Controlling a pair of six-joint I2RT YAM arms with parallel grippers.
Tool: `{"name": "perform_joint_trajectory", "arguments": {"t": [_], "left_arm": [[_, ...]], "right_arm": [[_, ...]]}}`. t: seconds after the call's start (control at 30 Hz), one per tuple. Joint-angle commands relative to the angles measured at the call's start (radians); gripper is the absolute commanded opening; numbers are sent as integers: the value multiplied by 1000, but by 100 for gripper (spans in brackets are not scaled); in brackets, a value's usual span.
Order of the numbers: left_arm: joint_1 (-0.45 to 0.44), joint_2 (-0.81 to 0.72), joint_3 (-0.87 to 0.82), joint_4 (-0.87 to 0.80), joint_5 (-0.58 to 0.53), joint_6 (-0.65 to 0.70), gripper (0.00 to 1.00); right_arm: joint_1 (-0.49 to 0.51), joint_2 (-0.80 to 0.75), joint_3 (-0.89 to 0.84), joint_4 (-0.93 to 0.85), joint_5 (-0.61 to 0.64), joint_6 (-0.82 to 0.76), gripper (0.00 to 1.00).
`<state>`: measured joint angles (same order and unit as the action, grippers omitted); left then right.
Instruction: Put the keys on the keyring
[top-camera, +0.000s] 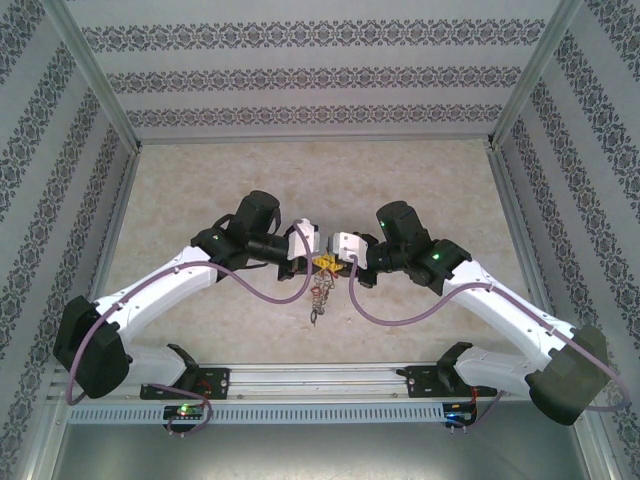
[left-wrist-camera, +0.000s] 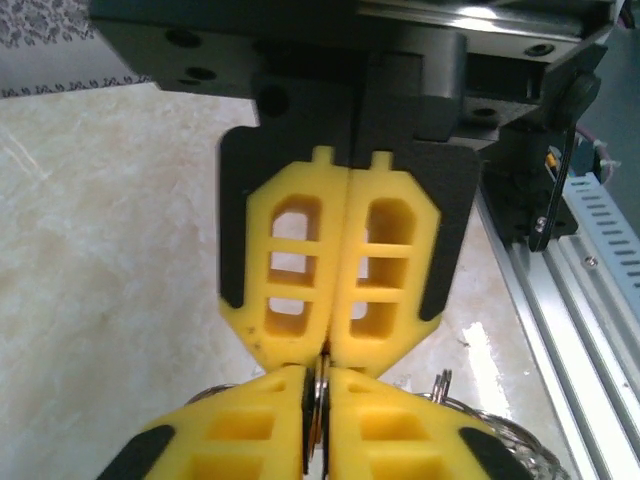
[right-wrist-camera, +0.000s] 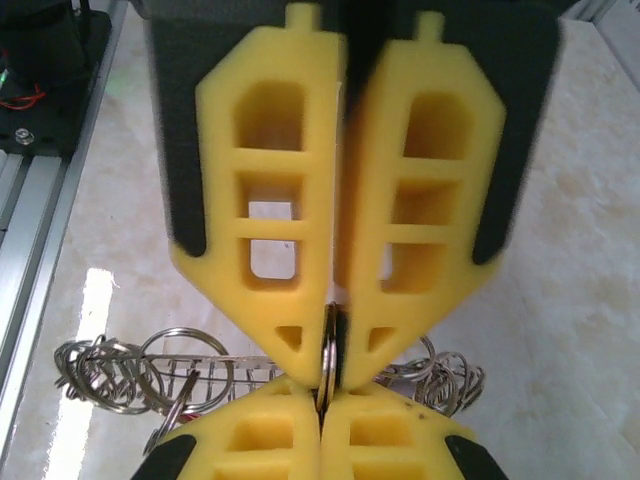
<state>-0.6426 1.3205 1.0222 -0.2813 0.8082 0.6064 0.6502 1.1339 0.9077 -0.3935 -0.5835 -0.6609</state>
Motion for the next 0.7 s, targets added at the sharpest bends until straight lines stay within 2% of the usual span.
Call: {"name": "perform_joint_trajectory", "arguments": {"t": [0.0,0.07,0.17,0.37,0.5,0.67], "left_arm": [[-19,-5,27,-10,-37,-3,0],[-19,-17,18,7,-31,2,0],[-17,-42,8,26,-6,3,0],[3,-95,-73,200,57,-71,0],[40,-100,-125,343,92,-154,0],[44,-98,-186,529,138,-233,0]], "right_arm": [[12,-21,31,46,-33,-18,0],[11,-25,21,52,-25,-19,0],[8,-41,0,74,-6,5,15],[-14,-104,-56,121,10,35,26],[-29,-139,-57,85,36,24,27],[-32,-140,-43,62,20,29,26]]}}
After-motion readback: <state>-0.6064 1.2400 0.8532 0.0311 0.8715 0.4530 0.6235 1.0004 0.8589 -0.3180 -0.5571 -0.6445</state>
